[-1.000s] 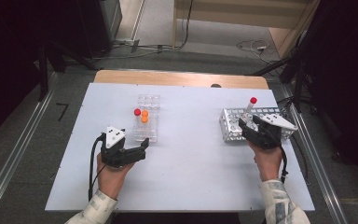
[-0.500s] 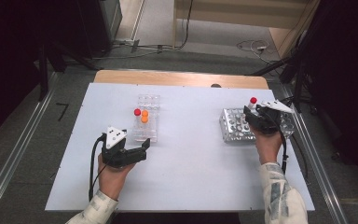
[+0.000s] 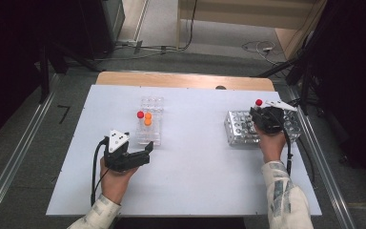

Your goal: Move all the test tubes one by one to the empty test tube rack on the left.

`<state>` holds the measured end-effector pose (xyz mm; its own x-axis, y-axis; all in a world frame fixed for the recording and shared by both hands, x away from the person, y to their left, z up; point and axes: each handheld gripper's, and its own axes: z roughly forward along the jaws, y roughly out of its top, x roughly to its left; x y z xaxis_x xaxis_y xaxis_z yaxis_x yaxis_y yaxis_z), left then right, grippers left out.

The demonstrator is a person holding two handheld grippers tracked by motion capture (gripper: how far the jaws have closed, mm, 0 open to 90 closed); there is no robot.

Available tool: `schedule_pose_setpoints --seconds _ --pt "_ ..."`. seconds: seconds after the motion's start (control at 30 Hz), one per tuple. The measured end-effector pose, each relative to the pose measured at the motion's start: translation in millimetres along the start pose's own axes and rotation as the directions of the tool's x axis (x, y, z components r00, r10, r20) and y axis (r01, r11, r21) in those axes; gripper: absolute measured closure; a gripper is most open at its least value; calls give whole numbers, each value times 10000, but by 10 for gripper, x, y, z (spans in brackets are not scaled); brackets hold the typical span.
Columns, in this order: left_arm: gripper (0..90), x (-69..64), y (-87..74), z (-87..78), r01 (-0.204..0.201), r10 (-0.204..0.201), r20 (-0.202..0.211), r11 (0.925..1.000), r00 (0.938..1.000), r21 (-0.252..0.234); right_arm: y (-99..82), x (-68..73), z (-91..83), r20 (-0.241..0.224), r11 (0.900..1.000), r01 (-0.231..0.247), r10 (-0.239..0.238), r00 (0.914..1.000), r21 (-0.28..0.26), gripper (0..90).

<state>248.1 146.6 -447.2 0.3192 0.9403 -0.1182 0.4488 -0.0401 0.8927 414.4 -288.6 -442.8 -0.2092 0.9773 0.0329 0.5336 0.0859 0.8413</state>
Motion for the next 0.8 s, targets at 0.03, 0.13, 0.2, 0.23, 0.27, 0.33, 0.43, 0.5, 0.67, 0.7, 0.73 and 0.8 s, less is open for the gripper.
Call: schedule_pose_setpoints --seconds 0.03,0.13,0.2,0.23,0.27,0.33,0.43,0.5,0.67,0.7,0.73,0.8 --pt "120 -2 0 1 -17 17 8 10000 10000 6 -2 -3 5 27 10000 -58 58 10000 49 700" --pt "120 -7 0 1 -38 38 16 10000 10000 -3 -3 -16 15 -59 10000 -52 52 10000 46 710" --pt "119 -7 0 2 -44 44 10 10000 10000 15 3 -11 2 -28 10000 9 -9 10000 11 713" --pt "119 -7 -1 3 -46 46 1 10000 10000 23 12 -12 -13 -44 10000 -19 19 10000 -68 714" --pt "120 -7 -2 5 -45 45 -3 10000 10000 30 25 -17 -35 -64 9998 -64 63 10000 -196 714" --pt "120 -8 -5 11 -55 55 -18 10000 10000 59 67 -21 -89 -83 9990 -97 93 9999 -426 714" --pt "119 -5 -7 13 -64 64 -29 10000 10000 76 176 -9 -201 -44 9978 111 -114 9999 -651 714" --pt "119 -7 -6 11 -25 25 -35 10000 10000 21 256 2 -290 1 9955 287 -288 9996 -899 715" --pt "119 -14 -8 6 -38 38 -20 10000 10000 42 379 18 -496 20 9904 532 -534 9986 -1272 715" --pt "119 -17 -9 8 -36 36 -18 10000 10000 26 386 22 -532 -6 9895 567 -572 9984 -1331 716" --pt "120 -20 -10 9 -44 44 -10 10000 10000 27 386 31 -563 -48 9889 571 -584 9983 -1373 717" --pt "120 -28 -11 13 -92 92 -10 9999 10000 42 381 58 -612 -118 9885 712 -734 9972 -1336 717"
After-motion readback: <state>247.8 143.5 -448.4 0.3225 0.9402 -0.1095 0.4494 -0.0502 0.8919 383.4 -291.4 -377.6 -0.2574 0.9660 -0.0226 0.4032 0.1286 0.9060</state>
